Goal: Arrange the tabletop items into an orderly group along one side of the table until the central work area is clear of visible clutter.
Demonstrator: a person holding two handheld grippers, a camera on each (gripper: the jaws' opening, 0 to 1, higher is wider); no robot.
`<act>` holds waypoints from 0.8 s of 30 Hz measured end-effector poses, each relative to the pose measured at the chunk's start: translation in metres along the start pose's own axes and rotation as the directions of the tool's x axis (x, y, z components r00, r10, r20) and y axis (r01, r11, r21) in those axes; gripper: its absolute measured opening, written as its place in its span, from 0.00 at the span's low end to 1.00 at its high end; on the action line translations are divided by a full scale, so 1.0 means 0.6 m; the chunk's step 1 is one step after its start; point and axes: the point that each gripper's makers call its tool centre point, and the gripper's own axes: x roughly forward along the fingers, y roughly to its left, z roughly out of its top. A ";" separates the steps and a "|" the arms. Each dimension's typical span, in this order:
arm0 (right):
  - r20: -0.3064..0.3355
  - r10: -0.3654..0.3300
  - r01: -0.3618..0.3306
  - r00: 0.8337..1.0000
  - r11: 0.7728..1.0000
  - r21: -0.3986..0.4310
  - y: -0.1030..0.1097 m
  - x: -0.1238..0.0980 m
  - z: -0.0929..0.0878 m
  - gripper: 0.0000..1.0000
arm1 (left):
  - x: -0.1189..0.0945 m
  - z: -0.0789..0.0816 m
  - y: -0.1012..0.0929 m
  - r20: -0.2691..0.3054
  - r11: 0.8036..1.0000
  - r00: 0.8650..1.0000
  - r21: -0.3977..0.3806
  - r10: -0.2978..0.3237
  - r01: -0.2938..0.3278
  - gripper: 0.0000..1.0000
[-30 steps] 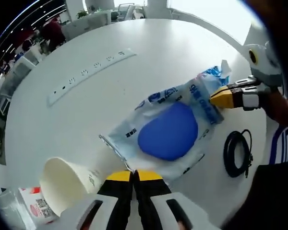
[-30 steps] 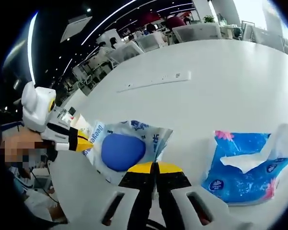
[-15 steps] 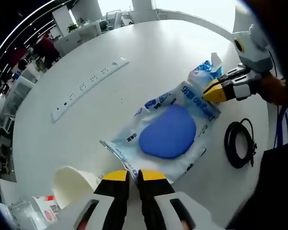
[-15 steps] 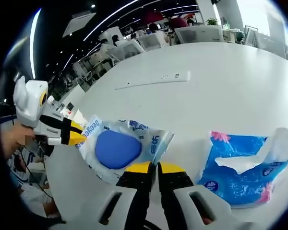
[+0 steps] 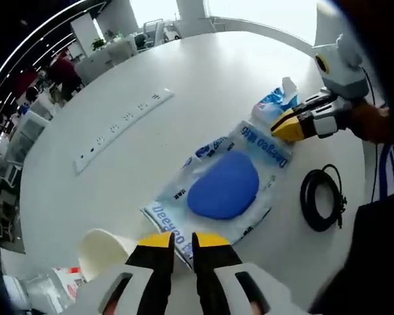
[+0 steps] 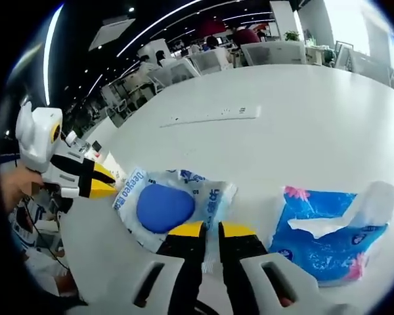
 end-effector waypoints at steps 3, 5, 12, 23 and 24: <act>0.044 0.009 -0.009 0.999 1.000 -0.009 0.005 -0.016 0.014 0.08 | -0.001 0.016 -0.020 0.045 0.995 0.998 -0.086 -0.044 0.048 0.13; 0.064 0.009 -0.007 0.998 1.000 -0.020 0.005 -0.026 0.020 0.11 | -0.002 0.024 -0.027 0.065 0.992 0.996 -0.109 -0.054 0.061 0.14; 0.133 0.002 0.003 0.991 0.999 -0.039 -0.003 -0.060 0.037 0.22 | -0.002 0.056 -0.061 0.127 0.988 0.990 -0.133 -0.066 0.083 0.22; 0.173 -0.051 0.067 0.984 0.994 -0.089 -0.047 -0.110 0.031 0.40 | 0.003 0.099 -0.117 0.228 0.972 0.968 -0.183 -0.101 0.145 0.35; 0.180 -0.055 0.072 0.982 0.993 -0.092 -0.051 -0.112 0.033 0.41 | 0.003 0.103 -0.121 0.238 0.971 0.966 -0.188 -0.103 0.150 0.37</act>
